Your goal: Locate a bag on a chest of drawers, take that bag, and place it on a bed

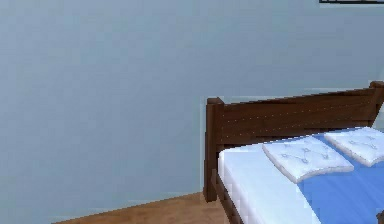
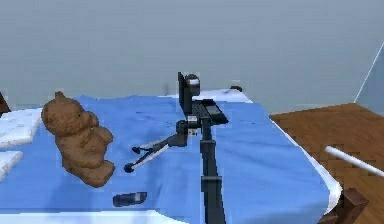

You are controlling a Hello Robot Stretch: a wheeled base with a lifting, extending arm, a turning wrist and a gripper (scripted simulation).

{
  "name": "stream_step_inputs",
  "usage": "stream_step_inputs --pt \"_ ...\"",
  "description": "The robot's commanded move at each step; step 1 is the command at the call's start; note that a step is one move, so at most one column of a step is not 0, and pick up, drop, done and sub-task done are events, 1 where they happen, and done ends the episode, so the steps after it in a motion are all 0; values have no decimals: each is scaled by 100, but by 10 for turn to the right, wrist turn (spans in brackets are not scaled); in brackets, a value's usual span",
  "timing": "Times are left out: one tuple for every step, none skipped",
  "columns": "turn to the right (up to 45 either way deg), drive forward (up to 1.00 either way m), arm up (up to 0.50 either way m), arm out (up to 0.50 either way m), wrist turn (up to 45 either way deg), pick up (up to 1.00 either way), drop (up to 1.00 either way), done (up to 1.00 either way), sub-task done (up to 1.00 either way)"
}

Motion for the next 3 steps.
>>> stream_step_inputs --pt "0 0 10 0 0 0 0 0 0" --pt "0 0 0 -8 0 0 0 0 0" --pt "0 0 0 0 0 0 0 100 0"
